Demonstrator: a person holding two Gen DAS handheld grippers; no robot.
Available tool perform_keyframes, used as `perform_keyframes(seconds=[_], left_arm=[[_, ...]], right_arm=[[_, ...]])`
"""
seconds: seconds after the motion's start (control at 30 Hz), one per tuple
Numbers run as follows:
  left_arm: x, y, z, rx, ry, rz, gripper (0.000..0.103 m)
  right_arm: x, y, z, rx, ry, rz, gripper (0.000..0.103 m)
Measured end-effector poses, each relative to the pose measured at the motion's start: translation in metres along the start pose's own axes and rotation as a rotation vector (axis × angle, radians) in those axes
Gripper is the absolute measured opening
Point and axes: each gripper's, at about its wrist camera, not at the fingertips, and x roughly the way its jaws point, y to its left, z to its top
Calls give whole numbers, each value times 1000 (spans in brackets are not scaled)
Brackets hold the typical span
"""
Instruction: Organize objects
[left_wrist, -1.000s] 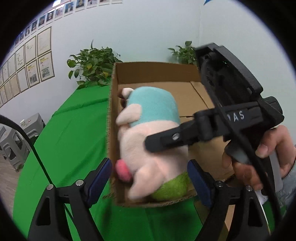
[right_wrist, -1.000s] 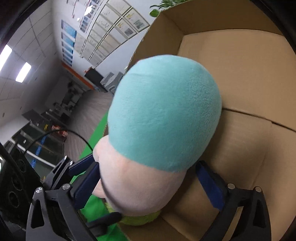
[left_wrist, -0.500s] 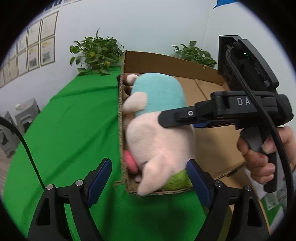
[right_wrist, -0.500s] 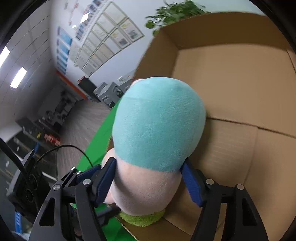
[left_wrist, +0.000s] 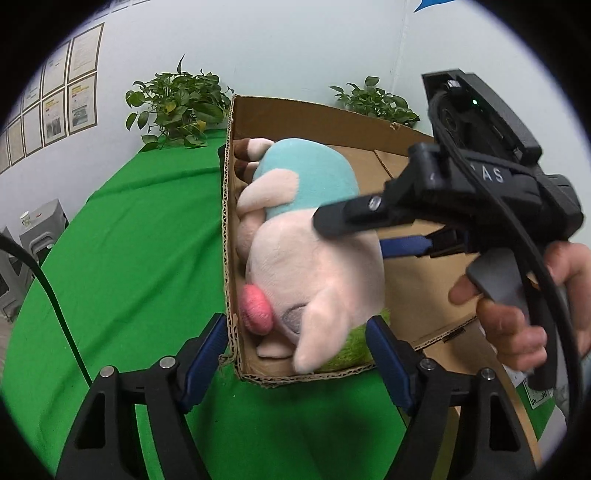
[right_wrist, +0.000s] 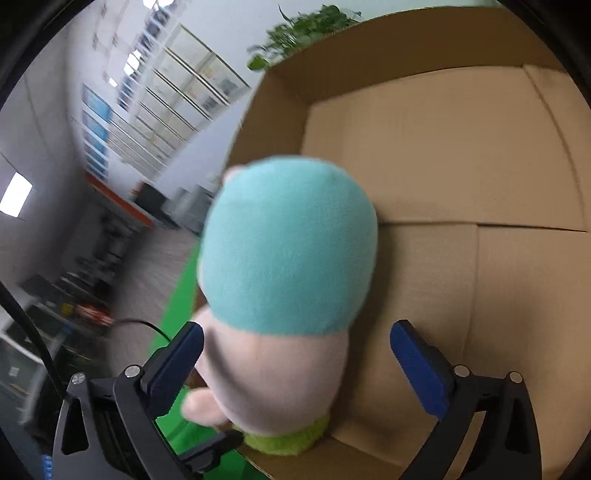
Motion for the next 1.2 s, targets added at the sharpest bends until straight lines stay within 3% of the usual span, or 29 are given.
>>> perform_keyframes(seconds=[0.13, 0.17, 0.33, 0.43, 0.5, 0.6, 0.73, 0.9, 1.0, 1.03, 1.13, 1.2], left_arm=[[1, 3, -1, 2, -4, -9, 76], [1, 3, -2, 2, -4, -10, 75], [-2, 6, -2, 0, -5, -18, 69], [-2, 7, -1, -8, -3, -27, 69], [0, 5, -1, -2, -1, -12, 69], [1, 3, 0, 8, 7, 1, 69], [-2, 1, -2, 4, 10, 27, 69], [-15, -4, -6, 26, 0, 111, 70], [-35, -9, -8, 38, -40, 180, 74], [-44, -11, -8, 35, -63, 202, 79], [-68, -20, -4, 24, -134, 246, 80], [-83, -28, -2, 14, -176, 255, 80]], right_arm=[[24, 36, -1, -69, 41, -70, 99], [31, 45, 0, -99, 47, -70, 90], [36, 75, 5, -202, 84, -91, 69], [42, 89, -1, -254, 116, -115, 68], [45, 78, -5, -231, 128, -106, 73], [37, 71, -26, -204, 117, -95, 89], [9, 46, -59, -132, 69, -70, 96], [-60, 66, -72, -126, -128, -110, 102], [-103, 79, -93, -125, -224, -192, 102], [-124, 72, -105, -126, -259, -243, 102], [-188, 40, -148, -114, -337, -358, 103], [-224, 18, -174, -98, -370, -388, 103]])
